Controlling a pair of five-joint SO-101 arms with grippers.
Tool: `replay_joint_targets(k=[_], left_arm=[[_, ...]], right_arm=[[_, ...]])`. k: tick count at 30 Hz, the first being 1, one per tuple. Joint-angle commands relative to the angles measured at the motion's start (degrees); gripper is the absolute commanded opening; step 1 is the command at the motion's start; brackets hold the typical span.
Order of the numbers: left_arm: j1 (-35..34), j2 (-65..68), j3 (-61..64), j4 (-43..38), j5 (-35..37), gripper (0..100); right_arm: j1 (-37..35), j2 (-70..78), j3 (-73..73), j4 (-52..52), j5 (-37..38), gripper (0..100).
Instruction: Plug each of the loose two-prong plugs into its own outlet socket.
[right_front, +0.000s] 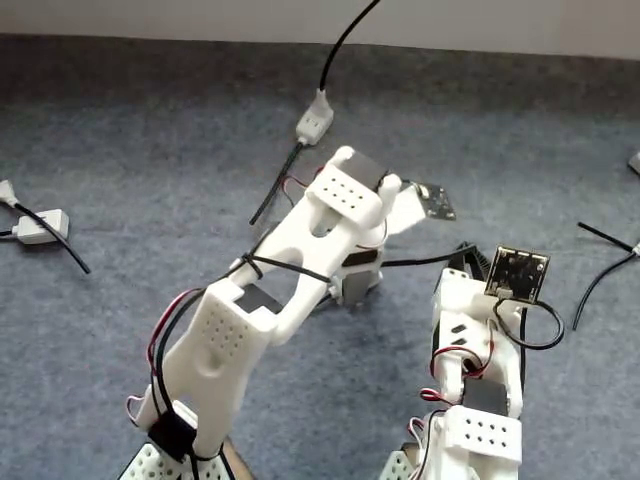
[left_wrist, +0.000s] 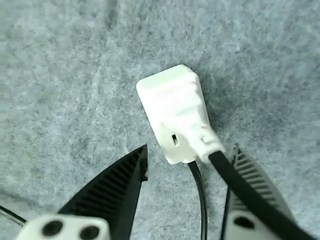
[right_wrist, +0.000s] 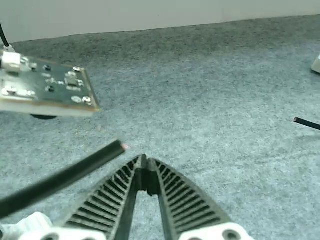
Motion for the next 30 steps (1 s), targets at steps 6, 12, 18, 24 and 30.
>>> replay_joint_targets(k=[6, 12, 18, 24, 30], left_arm=[[1.1, -0.1, -1.0, -4.8, 1.9, 26], [2.0, 4.4, -1.3, -7.6, 5.5, 26], [2.9, 6.4, -1.4, -7.9, 5.5, 19], [2.0, 5.9, -9.5, -7.6, 5.5, 9], [-1.8, 6.3, -23.7, -8.7, 12.1, 8]], right_arm=[[-0.6, -0.2, 4.1, -1.3, -0.2, 0.6], [-0.6, -0.2, 4.1, -1.3, -0.2, 0.6], [-0.6, -0.2, 4.1, -1.3, -0.2, 0.6], [-0.6, -0.2, 4.1, -1.3, -0.2, 0.6], [-0.6, -0.2, 4.1, -1.3, -0.2, 0.6]])
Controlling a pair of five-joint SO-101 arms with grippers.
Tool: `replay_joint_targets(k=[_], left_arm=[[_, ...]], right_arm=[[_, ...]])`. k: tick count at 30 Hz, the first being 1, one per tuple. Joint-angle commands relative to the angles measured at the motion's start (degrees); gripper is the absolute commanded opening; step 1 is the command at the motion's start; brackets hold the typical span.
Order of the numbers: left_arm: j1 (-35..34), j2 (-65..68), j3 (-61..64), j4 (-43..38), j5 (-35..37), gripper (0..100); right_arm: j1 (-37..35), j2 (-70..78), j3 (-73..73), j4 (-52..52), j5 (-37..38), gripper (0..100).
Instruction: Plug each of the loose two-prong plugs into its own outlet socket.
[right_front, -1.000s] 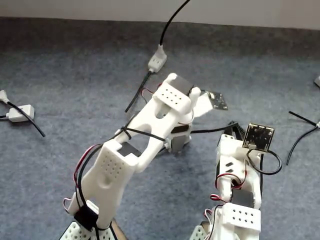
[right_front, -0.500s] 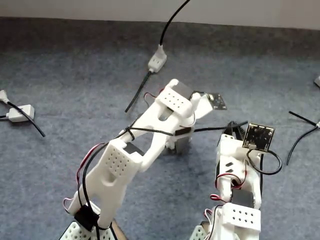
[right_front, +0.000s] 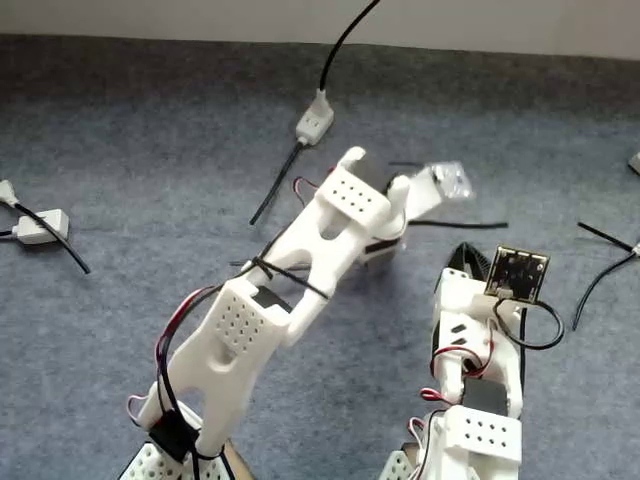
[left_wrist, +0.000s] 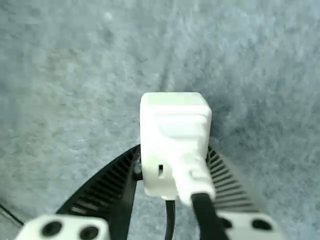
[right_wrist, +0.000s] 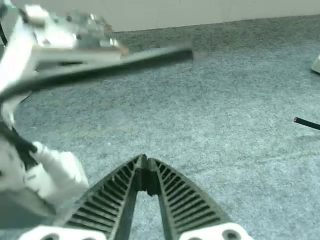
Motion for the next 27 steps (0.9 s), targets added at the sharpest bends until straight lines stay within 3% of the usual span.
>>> replay_joint_targets(k=[1, 7, 11, 16, 23, 25, 27], left_arm=[[-4.2, -0.7, -13.1, -2.5, 9.1, 8], [-9.3, -0.7, -21.8, -7.5, 10.4, 8], [-13.1, -1.1, -22.4, -14.9, 10.6, 8], [-18.0, 0.5, -20.1, -30.6, 10.7, 8], [-20.0, 12.3, -16.1, -62.9, 10.3, 8], [-19.9, 15.5, -16.2, -67.7, 10.2, 8], [-19.6, 16.7, -16.2, -66.5, 8.4, 10]], right_arm=[[-0.6, -0.2, 4.1, -1.3, -0.2, 0.6], [-0.6, -0.2, 4.1, -1.3, -0.2, 0.6], [-0.6, -0.2, 4.1, -1.3, -0.2, 0.6], [-0.6, -0.2, 4.2, -1.3, -0.2, 0.6], [-0.6, -0.2, 4.2, -1.3, -0.2, 0.6], [-0.6, -0.2, 4.2, -1.3, -0.2, 0.6], [-0.6, -0.1, 4.2, -1.3, -0.2, 0.6]])
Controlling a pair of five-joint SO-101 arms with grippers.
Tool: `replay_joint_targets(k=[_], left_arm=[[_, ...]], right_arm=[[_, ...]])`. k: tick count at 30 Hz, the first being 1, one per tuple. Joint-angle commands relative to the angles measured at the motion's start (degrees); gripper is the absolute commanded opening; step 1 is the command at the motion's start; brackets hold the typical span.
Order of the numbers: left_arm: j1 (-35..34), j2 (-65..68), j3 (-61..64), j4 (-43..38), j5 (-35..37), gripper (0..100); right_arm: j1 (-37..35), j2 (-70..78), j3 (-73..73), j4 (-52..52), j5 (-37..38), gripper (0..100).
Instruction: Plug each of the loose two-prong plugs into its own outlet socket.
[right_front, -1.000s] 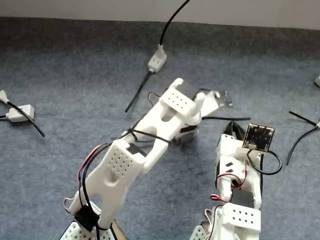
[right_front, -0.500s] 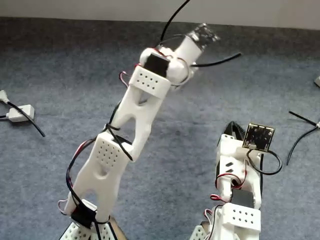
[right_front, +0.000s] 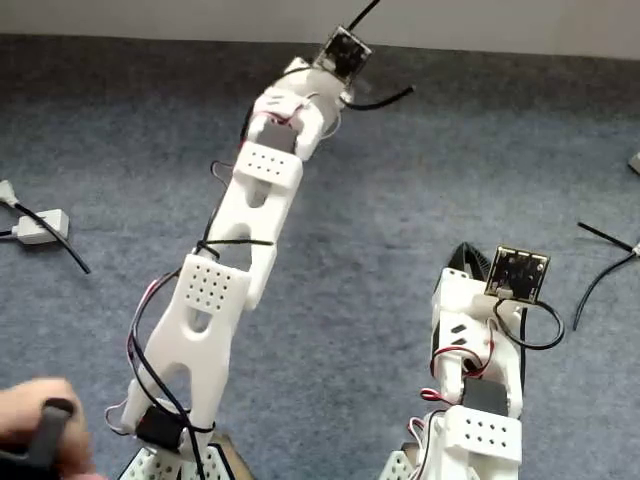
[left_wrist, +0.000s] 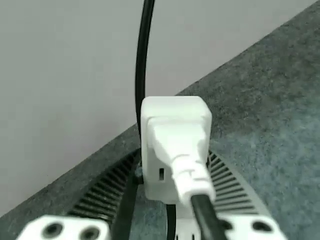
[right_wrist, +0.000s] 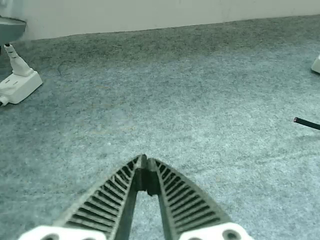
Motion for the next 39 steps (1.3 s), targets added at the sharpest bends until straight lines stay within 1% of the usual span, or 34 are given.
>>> replay_joint_targets(k=[1, 3, 4, 10, 12, 15, 18, 21, 22, 25, 26, 32, 37, 39], left_arm=[[-0.1, 0.7, -0.2, -2.4, -4.3, 13], [0.4, 0.6, -0.6, 8.0, -7.6, 18], [0.5, 0.5, -0.7, 11.5, -7.6, 20], [-1.1, -1.6, -10.7, 27.4, -7.6, 25], [-1.3, -2.2, -14.9, 30.4, -7.6, 26], [-1.8, -2.6, -20.0, 31.6, -7.6, 25], [-3.9, -3.0, -25.2, 32.4, -7.6, 25], [-8.2, -8.7, -24.2, 32.7, -7.6, 25], [-10.3, -11.1, -24.0, 33.1, -6.4, 25], [-17.5, -16.7, -24.0, 34.0, 0.0, 25], [-19.9, -18.1, -24.0, 34.0, 0.7, 25], [-32.5, -22.0, -23.9, 40.3, 0.5, 25], [-41.9, -21.8, -23.7, 43.1, 0.9, 25], [-45.7, -21.1, -21.4, 44.5, 0.9, 25]], right_arm=[[-0.6, -0.1, 4.2, -1.4, -0.2, 0.6], [-0.6, -0.1, 4.2, -1.4, -0.2, 0.6], [-0.6, -0.1, 4.2, -1.5, -0.2, 0.6], [-0.6, -0.1, 4.2, -1.5, -0.2, 0.6], [-0.6, -0.1, 4.2, -1.5, -0.2, 0.6], [-0.6, -0.1, 4.2, -1.5, -0.2, 0.6], [-0.6, -0.1, 4.2, -1.5, -0.2, 0.6], [-0.6, -0.1, 4.2, -1.5, -0.2, 0.6], [-0.7, -0.1, 4.2, -1.5, -0.2, 0.6], [-0.7, -0.1, 4.2, -1.5, -0.2, 0.6], [-0.7, -0.1, 4.2, -1.5, -0.2, 0.6], [-1.7, -0.1, 4.2, -1.4, -0.1, 0.6], [-1.7, -0.1, 4.2, -1.2, -0.1, 0.6], [-1.7, -0.1, 4.4, -1.2, -0.1, 0.6]])
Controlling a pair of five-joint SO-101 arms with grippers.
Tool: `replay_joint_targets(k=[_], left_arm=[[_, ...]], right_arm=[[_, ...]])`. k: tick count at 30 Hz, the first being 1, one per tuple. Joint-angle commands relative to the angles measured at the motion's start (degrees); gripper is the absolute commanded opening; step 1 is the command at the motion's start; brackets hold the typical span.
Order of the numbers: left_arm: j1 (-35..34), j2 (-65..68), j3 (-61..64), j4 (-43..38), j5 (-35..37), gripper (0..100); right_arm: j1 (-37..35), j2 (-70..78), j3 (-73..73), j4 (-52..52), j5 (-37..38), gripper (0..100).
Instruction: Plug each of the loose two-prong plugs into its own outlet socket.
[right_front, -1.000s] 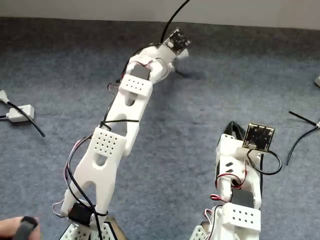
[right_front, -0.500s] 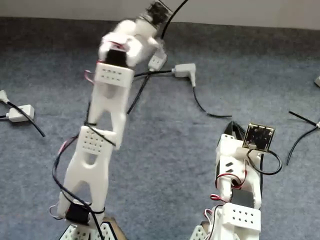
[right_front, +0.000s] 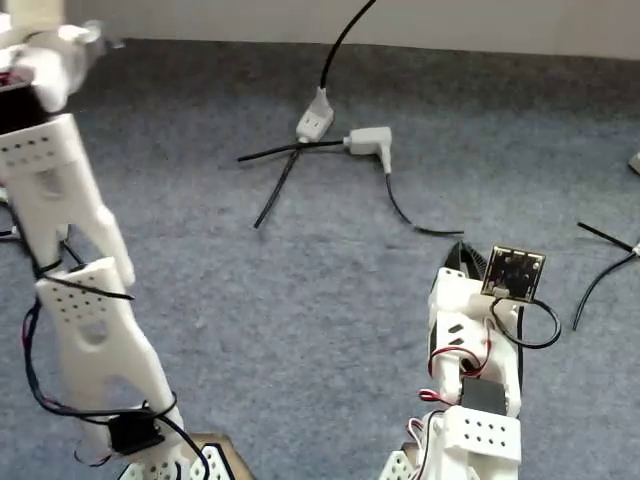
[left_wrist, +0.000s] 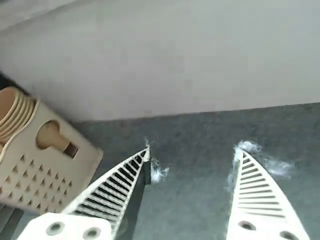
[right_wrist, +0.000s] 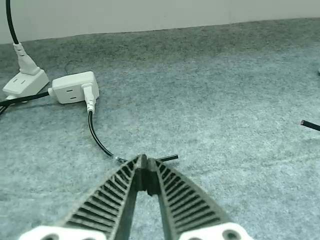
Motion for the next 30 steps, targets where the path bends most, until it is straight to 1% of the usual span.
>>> replay_joint_targets(k=[1, 4, 6, 9, 13, 16, 18, 21, 25, 26, 27, 30], left_arm=[[-8.7, -2.2, 1.5, 2.5, 0.7, 25], [-13.7, -0.6, 5.2, 5.0, 0.9, 25], [-16.2, 0.4, 7.1, 8.4, 3.7, 26], [-19.1, 0.9, 7.7, 16.5, 10.3, 26], [-20.3, 1.2, 8.2, 27.8, 13.5, 26], [-22.1, 1.3, 12.3, 28.0, 15.3, 26], [-22.5, 1.3, 16.5, 27.9, 16.5, 26], [-22.5, 1.3, 22.6, 27.9, 16.5, 26], [-22.2, 1.3, 27.3, 27.8, 17.1, 25], [-22.1, 1.3, 28.2, 27.8, 19.3, 25], [-22.1, 1.3, 28.8, 27.8, 23.1, 26], [-22.5, 1.3, 29.1, 27.8, 37.3, 26]], right_arm=[[-0.5, -0.2, 4.8, -1.0, -0.1, 0.6], [-0.5, -0.4, 5.3, -1.0, -0.1, 0.6], [-0.6, -0.4, 5.3, -1.0, -0.1, 0.6], [-0.6, -0.4, 5.3, -1.0, -0.1, 0.6], [-0.6, -0.4, 5.3, -1.0, -0.1, 0.6], [-0.6, -0.4, 5.4, -1.0, -0.1, 0.6], [-0.6, -0.4, 5.5, -1.0, 1.3, 0.6], [-0.7, -0.4, 5.6, -1.0, 1.9, 0.6], [-0.7, -0.4, 5.6, -1.0, 2.0, 0.6], [-0.7, -0.4, 5.6, -1.0, 2.1, 0.6], [-1.2, -0.4, 5.6, -1.0, 2.2, 0.6], [-2.0, -0.4, 5.6, -1.0, 2.3, 0.6]])
